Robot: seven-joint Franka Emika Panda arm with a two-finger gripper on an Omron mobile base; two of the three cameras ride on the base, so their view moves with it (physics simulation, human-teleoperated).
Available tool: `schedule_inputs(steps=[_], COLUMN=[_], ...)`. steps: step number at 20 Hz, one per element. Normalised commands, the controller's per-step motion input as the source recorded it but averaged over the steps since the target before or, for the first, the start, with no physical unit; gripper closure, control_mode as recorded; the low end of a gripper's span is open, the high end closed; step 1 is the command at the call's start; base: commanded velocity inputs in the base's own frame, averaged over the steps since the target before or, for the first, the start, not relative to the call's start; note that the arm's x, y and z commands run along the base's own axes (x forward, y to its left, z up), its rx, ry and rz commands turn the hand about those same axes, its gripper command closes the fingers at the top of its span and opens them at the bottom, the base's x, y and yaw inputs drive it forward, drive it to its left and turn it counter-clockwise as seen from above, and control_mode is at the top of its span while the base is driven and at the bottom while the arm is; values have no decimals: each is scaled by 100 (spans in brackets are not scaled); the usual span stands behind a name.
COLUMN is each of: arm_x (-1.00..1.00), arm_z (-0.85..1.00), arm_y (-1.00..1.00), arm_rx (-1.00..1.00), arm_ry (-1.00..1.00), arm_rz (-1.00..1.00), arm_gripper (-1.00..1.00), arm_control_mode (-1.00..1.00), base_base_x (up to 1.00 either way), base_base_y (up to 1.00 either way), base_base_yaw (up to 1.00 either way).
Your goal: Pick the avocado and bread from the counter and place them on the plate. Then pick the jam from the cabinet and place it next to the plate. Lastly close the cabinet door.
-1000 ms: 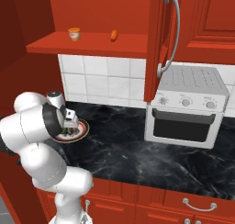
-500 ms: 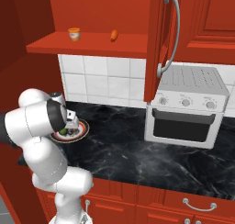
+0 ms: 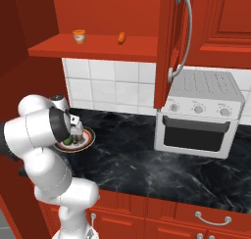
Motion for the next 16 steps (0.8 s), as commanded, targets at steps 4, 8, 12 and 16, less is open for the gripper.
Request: schedule_inputs(steps=[4,8,12,16], arm_x=[0,0,-1,-6], arm_z=[18,30,36,38], arm_y=[0,0,-1,-6], arm_rx=[0,0,0,0], arm_ry=[0,-2,-3,-6], arm_rz=[0,0,0,0], arm_gripper=[-100,-100,-100,-100], arm_control_mode=[-100,-100,-100,-100], base_base_x=[0,0,0,0], base_base_y=[0,0,0,0], base_base_yaw=[0,0,0,0])
